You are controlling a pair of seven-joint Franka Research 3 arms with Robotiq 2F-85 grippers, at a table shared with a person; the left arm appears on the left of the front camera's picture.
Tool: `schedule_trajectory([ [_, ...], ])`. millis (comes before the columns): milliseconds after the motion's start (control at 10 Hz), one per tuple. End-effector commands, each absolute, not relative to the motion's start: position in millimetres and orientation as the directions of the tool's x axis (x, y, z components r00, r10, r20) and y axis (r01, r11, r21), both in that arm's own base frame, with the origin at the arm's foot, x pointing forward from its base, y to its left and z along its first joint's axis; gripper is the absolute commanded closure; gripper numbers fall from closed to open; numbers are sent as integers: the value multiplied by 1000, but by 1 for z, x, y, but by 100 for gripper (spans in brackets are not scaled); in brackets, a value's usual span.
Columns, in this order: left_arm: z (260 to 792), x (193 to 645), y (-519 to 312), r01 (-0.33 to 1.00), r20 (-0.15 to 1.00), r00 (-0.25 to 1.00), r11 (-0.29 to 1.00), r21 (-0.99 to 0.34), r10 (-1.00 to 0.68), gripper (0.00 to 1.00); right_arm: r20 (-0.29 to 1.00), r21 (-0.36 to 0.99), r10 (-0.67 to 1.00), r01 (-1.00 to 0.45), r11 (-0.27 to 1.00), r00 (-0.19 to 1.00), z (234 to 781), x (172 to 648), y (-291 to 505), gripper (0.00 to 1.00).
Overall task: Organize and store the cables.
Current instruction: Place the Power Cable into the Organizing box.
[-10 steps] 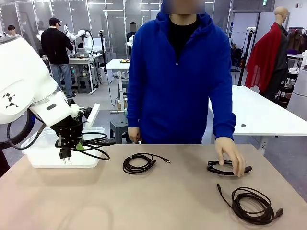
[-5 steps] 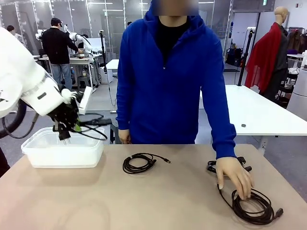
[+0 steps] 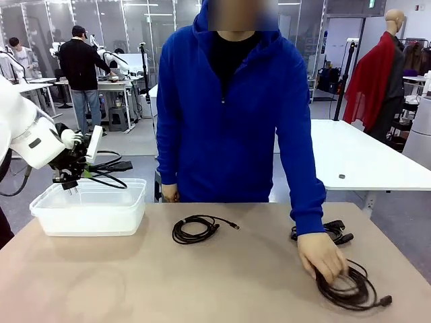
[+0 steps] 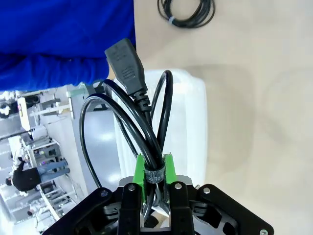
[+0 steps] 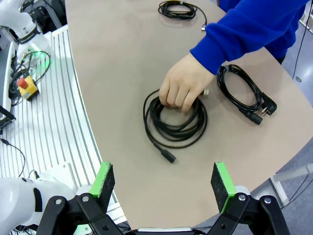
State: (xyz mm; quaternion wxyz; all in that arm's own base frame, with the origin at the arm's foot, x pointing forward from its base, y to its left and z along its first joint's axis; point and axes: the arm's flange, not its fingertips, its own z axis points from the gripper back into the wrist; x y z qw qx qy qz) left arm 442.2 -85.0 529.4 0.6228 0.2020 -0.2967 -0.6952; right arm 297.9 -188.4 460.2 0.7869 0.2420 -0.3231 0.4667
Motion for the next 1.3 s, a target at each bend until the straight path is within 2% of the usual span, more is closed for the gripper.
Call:
schedule_trajectory([
  [0,539,464,-62,746,115,-100,1,665,-988,82,751,62,570,-895,442,334,459,297,-187,0],
  [400,532,519,-20,818,172,34,126,561,-985,82,751,62,570,-895,442,334,459,297,-187,0],
  [1200,481,581,12,875,168,111,177,450,-979,82,751,62,570,-895,442,334,459,297,-187,0],
])
